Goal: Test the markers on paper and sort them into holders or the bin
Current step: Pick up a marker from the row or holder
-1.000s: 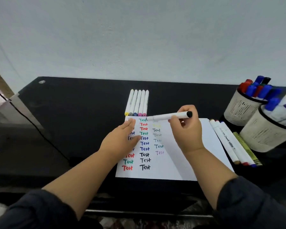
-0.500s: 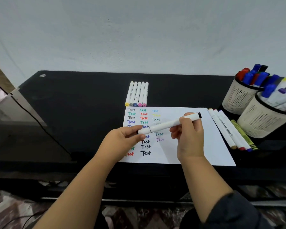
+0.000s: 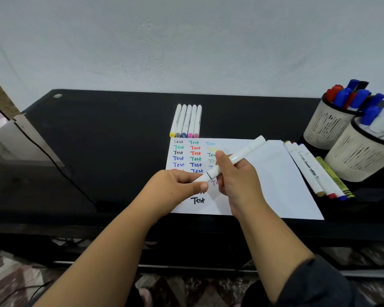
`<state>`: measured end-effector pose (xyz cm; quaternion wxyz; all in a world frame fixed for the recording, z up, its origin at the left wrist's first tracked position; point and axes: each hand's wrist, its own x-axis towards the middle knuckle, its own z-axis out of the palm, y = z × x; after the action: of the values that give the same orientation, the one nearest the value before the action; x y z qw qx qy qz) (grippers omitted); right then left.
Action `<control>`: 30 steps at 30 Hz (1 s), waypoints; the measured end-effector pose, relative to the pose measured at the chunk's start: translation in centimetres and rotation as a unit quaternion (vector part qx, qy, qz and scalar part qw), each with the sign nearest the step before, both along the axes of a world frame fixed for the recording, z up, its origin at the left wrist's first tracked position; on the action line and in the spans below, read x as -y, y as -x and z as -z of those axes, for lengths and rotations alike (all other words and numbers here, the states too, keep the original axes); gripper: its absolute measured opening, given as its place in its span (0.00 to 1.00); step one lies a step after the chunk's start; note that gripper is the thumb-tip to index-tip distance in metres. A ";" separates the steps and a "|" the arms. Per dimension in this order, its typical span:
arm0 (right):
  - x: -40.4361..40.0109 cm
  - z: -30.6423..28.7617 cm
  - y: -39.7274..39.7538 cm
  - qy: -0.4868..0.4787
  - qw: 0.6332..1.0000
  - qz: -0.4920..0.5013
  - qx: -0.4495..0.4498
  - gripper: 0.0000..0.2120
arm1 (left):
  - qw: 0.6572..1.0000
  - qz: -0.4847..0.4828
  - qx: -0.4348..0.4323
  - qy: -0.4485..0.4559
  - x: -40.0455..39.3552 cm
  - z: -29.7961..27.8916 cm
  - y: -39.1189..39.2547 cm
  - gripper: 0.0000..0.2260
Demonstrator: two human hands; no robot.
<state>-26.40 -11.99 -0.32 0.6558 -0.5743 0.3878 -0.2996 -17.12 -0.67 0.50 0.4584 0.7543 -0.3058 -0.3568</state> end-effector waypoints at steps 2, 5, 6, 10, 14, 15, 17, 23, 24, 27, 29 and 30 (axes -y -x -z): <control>-0.2 0.0 -0.1 0.005 1.000 0.001 -0.006 0.12 | 1.000 0.006 -0.005 -0.006 -0.1 -0.1 0.1 0.04; -0.5 0.0 -0.2 0.010 1.000 0.005 -0.015 0.13 | 1.000 0.001 -0.002 -0.015 -0.2 -0.2 0.2 0.04; -0.5 0.0 -0.3 0.011 1.000 0.007 -0.018 0.13 | 1.000 0.002 0.002 -0.018 -0.2 -0.2 0.2 0.03; -0.8 -0.5 -0.4 -0.007 1.000 -0.005 -0.010 0.13 | 0.999 0.011 0.004 -0.031 -0.2 -0.3 0.0 0.03; -0.9 -0.8 -0.5 -0.002 1.000 -0.014 0.002 0.14 | 1.000 0.006 -0.010 -0.022 -0.4 -0.5 0.0 0.04; -1.0 -0.7 -0.6 0.011 1.000 -0.003 -0.004 0.14 | 1.000 0.001 -0.010 -0.018 -0.4 -0.5 0.2 0.05; -1.2 -0.3 -0.8 0.042 0.998 0.029 -0.029 0.14 | 1.000 -0.016 0.009 -0.017 -0.2 -0.4 0.6 0.07; -1.2 -0.5 -1.2 -0.005 1.000 0.025 -0.015 0.14 | 1.000 -0.018 0.003 -0.010 -0.5 -0.7 0.7 0.07; -1.2 -0.7 -1.2 -0.016 1.000 0.008 -0.008 0.14 | 1.000 -0.007 -0.011 -0.008 -0.7 -0.8 0.5 0.07; -1.3 -1.0 -1.2 -0.018 1.000 -0.015 0.009 0.14 | 0.999 0.009 -0.040 -0.004 -0.9 -0.9 0.2 0.07; -1.5 -0.9 -1.2 -0.009 1.000 -0.016 0.019 0.14 | 0.998 0.004 -0.055 -0.002 -0.9 -0.9 0.0 0.07; -1.5 -0.9 -1.2 -0.006 1.000 -0.015 0.023 0.14 | 0.998 0.004 -0.063 -0.003 -1.0 -0.9 -0.1 0.07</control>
<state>-25.20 -10.46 0.61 0.6723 -0.5690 0.3657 -0.3008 -16.99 0.30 1.35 0.4734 0.7306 -0.2783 -0.4058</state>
